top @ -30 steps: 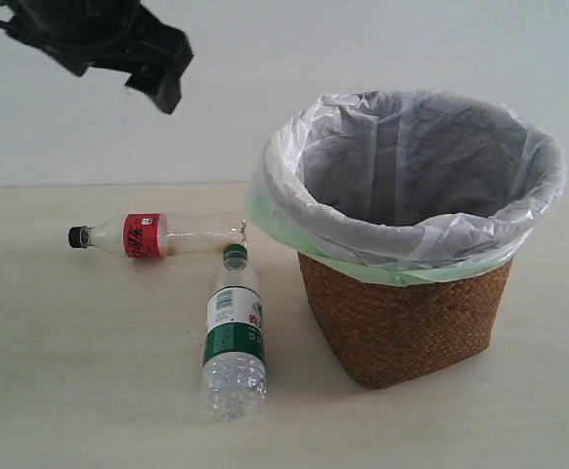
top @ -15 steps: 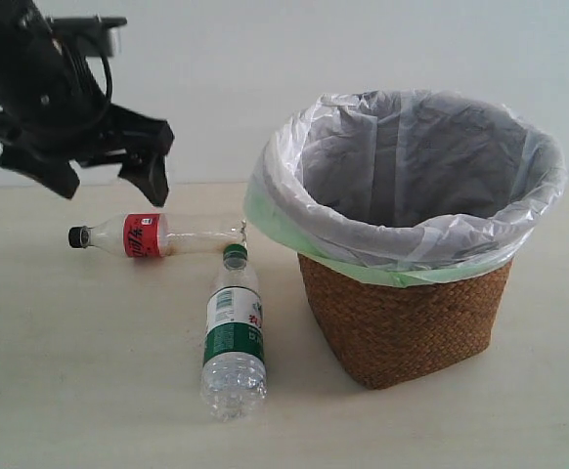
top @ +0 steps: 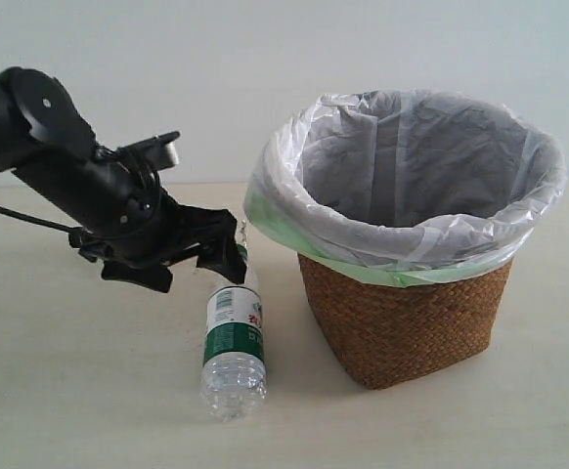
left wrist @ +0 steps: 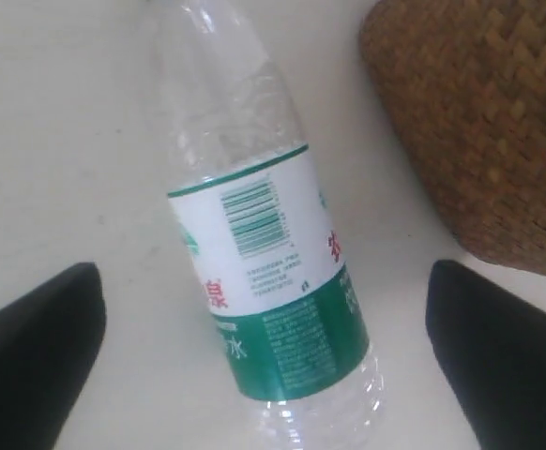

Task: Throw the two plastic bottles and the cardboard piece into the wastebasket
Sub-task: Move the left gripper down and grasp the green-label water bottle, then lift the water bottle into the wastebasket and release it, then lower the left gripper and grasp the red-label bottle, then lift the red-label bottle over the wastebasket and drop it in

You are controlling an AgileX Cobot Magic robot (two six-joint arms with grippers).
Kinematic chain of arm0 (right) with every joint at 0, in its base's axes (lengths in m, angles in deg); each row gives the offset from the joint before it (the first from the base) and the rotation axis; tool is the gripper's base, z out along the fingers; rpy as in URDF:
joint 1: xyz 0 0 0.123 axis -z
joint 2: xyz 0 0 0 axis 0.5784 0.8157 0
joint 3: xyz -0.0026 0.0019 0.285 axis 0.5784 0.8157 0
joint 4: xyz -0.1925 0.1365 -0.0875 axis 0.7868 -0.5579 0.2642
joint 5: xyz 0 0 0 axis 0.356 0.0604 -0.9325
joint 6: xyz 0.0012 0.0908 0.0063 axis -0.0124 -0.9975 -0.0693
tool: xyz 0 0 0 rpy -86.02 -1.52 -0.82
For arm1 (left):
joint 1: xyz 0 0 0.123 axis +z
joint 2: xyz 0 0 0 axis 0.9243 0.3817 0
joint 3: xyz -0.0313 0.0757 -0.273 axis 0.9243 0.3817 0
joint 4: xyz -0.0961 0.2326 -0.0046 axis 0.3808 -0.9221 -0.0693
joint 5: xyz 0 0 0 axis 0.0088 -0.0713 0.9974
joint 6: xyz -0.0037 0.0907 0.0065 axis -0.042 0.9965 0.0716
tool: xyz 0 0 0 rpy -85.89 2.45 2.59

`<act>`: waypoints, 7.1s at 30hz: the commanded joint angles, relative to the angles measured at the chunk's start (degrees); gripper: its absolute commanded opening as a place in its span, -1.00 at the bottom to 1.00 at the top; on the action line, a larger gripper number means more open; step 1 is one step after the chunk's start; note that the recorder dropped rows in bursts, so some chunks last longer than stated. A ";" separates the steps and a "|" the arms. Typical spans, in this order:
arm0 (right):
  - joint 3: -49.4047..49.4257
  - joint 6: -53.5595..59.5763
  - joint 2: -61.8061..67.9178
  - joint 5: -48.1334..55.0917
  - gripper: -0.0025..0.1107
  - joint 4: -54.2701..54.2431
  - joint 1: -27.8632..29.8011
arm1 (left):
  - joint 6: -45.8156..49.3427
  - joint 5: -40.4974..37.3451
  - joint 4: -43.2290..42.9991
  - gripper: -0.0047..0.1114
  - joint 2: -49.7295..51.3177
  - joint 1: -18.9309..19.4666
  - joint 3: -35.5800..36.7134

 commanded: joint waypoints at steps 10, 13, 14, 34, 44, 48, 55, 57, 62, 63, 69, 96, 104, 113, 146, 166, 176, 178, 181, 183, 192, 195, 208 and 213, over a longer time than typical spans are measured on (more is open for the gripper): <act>-0.06 0.20 -0.32 -0.54 -0.91 0.46 -0.08 | 5.83 7.86 3.14 0.57 9.70 -2.73 0.20; -0.06 0.20 -0.32 -0.54 -0.91 0.46 -0.08 | 8.22 8.26 3.57 0.57 10.54 -3.25 0.20; -0.06 0.20 -0.32 -0.54 -0.91 0.46 -0.08 | 8.22 8.89 3.43 0.57 10.66 -3.40 0.20; -0.06 0.20 -0.32 -0.54 -0.91 0.46 -0.08 | 10.77 9.68 2.97 -0.84 11.87 -4.41 -0.27; -0.06 0.20 -0.32 -0.54 -0.91 0.46 -0.08 | 2.68 7.65 -4.56 -0.85 2.96 -2.26 -0.42; -0.06 0.20 -0.32 -0.54 -0.91 0.46 -0.08 | -7.77 3.07 -18.90 -0.85 -2.30 0.17 -0.42; -0.06 0.20 -0.32 -0.54 -0.91 0.46 -0.08 | -18.62 -3.07 -39.36 -0.85 -13.23 3.68 -3.52; -0.06 0.20 -0.32 -0.54 -0.91 0.46 -0.08 | -18.59 -5.33 -41.92 -0.85 -16.03 3.99 -7.27; -0.06 0.20 -0.32 -0.54 -0.91 0.46 -0.08 | -16.83 -19.11 -49.13 -0.85 -18.44 3.99 -20.75; -0.06 0.20 -0.32 -0.54 -0.91 0.46 -0.08 | -16.83 -21.15 -50.42 -0.85 -18.31 3.99 -23.01; -0.06 0.20 -0.32 -0.54 -0.91 0.46 -0.08 | -16.83 -26.03 -51.83 -0.85 -17.78 3.99 -26.09; -0.06 0.20 -0.32 -0.54 -0.91 0.46 -0.08 | -5.75 -13.71 -4.93 0.57 -1.93 -6.11 -42.01; -0.06 0.20 -0.32 -0.54 -0.91 0.46 -0.08 | -2.44 -14.95 -13.62 0.45 -2.04 -5.50 -42.15; -0.06 0.20 -0.32 -0.54 -0.91 0.46 -0.08 | -3.15 -22.32 -49.11 0.45 -2.04 -5.50 -35.58; -0.06 0.20 -0.32 -0.54 -0.91 0.46 -0.08 | 38.31 0.45 -34.09 0.44 27.97 0.67 -33.46; -0.06 0.20 -0.32 -0.54 -0.91 0.46 -0.08 | 31.54 1.02 -36.12 -0.85 25.70 2.30 -33.46; -0.06 0.20 -0.32 -0.54 -0.91 0.46 -0.08 | -5.55 -6.43 -62.19 -0.85 10.28 3.52 -33.46; -0.06 0.20 -0.32 -0.54 -0.91 0.46 -0.08 | -11.95 -10.55 -68.03 -0.85 7.20 3.52 -33.46; -0.06 0.20 -0.32 -0.54 -0.91 0.46 -0.08 | -18.99 -16.83 -76.09 -0.85 2.60 3.52 -33.46; -0.06 0.20 -0.32 -0.54 -0.91 0.46 -0.08 | -20.10 -20.64 -79.67 -0.85 -0.11 3.52 -33.46; -0.06 0.20 -0.32 -0.54 -0.91 0.46 -0.08 | -20.30 -25.65 -72.55 -0.85 -5.48 3.52 -33.46; -0.06 0.20 -0.32 -0.54 -0.91 0.46 -0.08 | -20.99 -25.42 -66.08 -0.85 -4.78 3.52 -33.46; -0.06 0.20 -0.32 -0.54 -0.91 0.46 -0.08 | 26.29 -2.73 19.03 -0.56 -2.49 -6.89 -41.60; -0.06 0.20 -0.32 -0.54 -0.91 0.46 -0.08 | 31.36 4.53 20.20 0.86 -2.49 -12.54 -46.81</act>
